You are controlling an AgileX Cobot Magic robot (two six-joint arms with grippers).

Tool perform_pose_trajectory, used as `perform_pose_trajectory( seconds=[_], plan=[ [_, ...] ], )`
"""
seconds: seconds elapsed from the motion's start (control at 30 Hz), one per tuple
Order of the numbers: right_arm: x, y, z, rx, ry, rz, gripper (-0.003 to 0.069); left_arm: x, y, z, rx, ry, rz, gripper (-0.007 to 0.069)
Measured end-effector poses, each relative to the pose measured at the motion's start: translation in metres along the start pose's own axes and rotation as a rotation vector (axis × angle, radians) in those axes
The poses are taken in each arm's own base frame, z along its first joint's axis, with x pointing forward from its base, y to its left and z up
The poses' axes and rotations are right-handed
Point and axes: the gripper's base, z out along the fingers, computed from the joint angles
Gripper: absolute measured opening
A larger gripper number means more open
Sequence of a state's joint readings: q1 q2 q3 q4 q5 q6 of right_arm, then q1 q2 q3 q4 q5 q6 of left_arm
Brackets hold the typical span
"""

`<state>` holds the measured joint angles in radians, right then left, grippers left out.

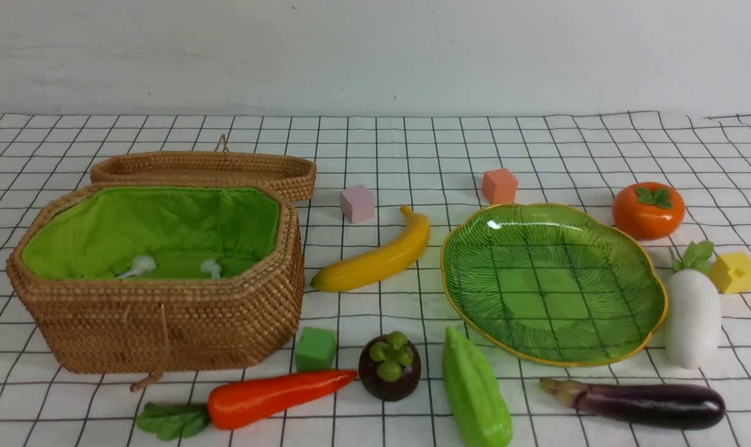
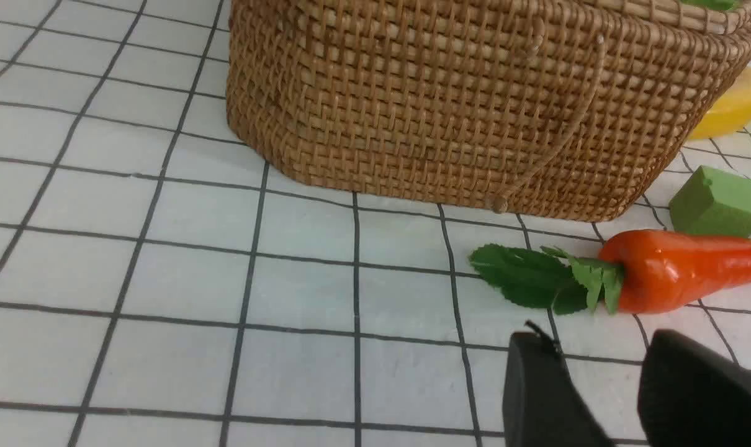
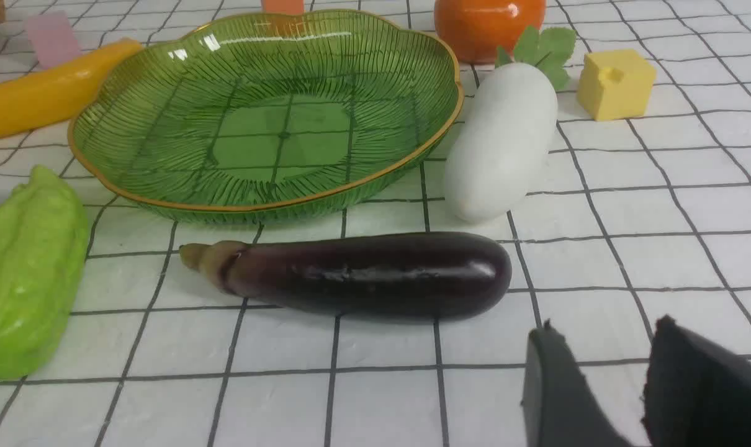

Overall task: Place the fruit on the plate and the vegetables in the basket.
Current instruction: Use the left arm to grab a carrot and put it into the left basket

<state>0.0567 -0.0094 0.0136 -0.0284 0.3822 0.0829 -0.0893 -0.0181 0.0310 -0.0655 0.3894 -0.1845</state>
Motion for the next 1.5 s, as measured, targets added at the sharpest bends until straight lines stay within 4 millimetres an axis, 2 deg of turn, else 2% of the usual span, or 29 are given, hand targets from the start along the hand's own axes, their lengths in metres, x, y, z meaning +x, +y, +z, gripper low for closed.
perform_pose_trajectory(
  seconds=[0.8, 1.03, 1.17, 1.2, 1.27, 1.33, 1.37, 1.4, 1.43, 1.47, 1.5],
  plan=[
    [0.000, 0.000, 0.000, 0.000, 0.000, 0.000, 0.0242, -0.001, -0.001, 0.000, 0.007, -0.014, -0.016, 0.0239],
    [0.000, 0.000, 0.000, 0.000, 0.000, 0.000, 0.0242, -0.019, -0.010, -0.003, 0.171, -0.173, -0.596, 0.0239],
    [0.000, 0.000, 0.000, 0.000, 0.000, 0.000, 0.0242, -0.030, -0.008, -0.005, 0.218, -0.279, -0.782, 0.0230],
    [0.000, 0.000, 0.000, 0.000, 0.000, 0.000, 0.0242, -0.030, -0.008, -0.006, 0.220, -0.282, -0.784, 0.0225],
    [0.000, 0.000, 0.000, 0.000, 0.000, 0.000, 0.0243, -0.042, -0.016, -0.013, 0.253, -0.250, -0.753, 0.0169],
    [0.000, 0.000, 0.000, 0.000, 0.000, 0.000, 0.0243, -0.056, -0.025, -0.022, 0.270, -0.197, -0.649, 0.0106],
    [0.000, 0.000, 0.000, 0.000, 0.000, 0.000, 0.0243, -0.057, -0.027, -0.022, 0.266, -0.171, -0.624, 0.0098],
    [0.000, 0.000, 0.000, 0.000, 0.000, 0.000, 0.0243, -0.074, -0.036, -0.028, 0.260, -0.108, -0.476, 0.0029],
    [0.000, 0.000, 0.000, 0.000, 0.000, 0.000, 0.0243, -0.074, -0.037, -0.027, 0.253, -0.075, -0.445, 0.0022],
    [0.000, 0.000, 0.000, 0.000, 0.000, 0.000, 0.0243, -0.088, -0.043, -0.027, 0.235, 0.011, -0.306, -0.0013],
    [0.000, 0.000, 0.000, 0.000, 0.000, 0.000, 0.0243, -0.096, -0.047, -0.025, 0.227, 0.080, -0.232, -0.0013]
  ],
)
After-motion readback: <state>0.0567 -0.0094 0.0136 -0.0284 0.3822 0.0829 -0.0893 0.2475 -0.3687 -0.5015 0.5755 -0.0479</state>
